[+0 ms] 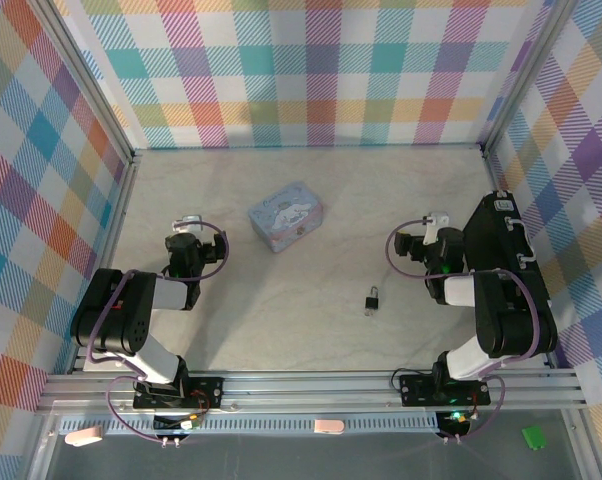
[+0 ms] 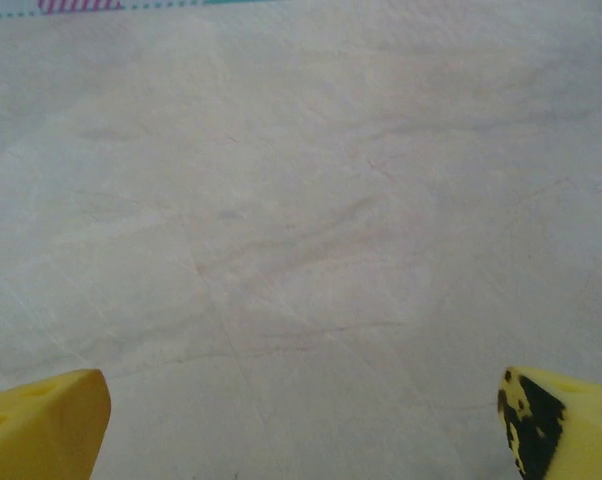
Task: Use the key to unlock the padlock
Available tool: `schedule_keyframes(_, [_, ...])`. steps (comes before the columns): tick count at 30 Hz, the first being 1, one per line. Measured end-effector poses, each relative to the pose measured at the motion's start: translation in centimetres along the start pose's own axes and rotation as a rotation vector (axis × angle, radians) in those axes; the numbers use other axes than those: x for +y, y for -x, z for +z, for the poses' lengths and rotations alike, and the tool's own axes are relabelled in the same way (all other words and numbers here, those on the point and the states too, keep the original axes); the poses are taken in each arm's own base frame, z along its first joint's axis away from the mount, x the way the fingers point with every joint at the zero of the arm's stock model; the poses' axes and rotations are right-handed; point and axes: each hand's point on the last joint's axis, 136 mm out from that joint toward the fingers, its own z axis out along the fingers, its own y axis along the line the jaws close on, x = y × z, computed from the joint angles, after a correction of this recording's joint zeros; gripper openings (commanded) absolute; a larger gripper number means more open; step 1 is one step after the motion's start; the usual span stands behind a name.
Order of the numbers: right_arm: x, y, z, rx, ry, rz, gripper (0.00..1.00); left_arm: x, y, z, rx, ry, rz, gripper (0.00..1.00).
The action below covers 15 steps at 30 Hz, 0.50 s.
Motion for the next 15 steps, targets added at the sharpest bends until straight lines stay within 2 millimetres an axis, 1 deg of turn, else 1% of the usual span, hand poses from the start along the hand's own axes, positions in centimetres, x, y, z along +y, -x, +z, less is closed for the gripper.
schedule_keyframes(5, [0.18,0.38,0.00,-0.015,0.010,0.000,0.99,-0.03,0.00,0.00,0.000,-0.002,0.000,1.00])
schedule_keyframes(15, [-0.72,1.05,-0.06,-0.046,-0.051,0.012,0.99,-0.02,-0.09,0.00,0.003,-0.001,0.001,1.00])
